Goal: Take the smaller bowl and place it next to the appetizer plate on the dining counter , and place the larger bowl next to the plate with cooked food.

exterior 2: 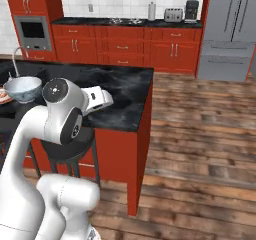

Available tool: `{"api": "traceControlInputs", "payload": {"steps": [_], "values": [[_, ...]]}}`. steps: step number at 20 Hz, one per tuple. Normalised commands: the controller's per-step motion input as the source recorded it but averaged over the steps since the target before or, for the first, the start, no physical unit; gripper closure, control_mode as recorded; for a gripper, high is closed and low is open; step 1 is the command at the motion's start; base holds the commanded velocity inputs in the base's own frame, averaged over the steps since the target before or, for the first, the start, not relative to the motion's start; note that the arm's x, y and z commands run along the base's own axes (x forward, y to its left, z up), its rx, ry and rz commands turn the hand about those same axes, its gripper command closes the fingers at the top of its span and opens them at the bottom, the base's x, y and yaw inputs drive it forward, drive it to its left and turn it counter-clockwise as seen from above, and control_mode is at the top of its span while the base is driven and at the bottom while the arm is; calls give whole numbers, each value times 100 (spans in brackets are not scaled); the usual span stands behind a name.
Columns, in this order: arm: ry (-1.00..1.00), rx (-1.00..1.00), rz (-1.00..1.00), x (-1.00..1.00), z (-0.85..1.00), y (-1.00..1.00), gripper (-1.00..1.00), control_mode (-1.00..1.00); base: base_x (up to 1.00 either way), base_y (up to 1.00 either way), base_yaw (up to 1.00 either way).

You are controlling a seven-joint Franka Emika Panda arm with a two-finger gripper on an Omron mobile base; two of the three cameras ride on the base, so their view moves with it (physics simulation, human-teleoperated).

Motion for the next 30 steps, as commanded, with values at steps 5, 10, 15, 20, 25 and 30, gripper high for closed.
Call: {"api": "traceControlInputs", "payload": {"steps": [5,10,15,20,25,30], "values": [[0,0,0,0,0,0,-100,100,0,-100,0],[0,0,0,0,0,0,-100,100,8,-100,0],[0,0,0,0,0,0,-100,100,58,-96,0],[0,0,0,0,0,0,-100,100,100,-74,0],[0,0,0,0,0,0,-100,100,100,-59,0],[0,0,0,0,0,0,-100,100,100,-24,0]]}}
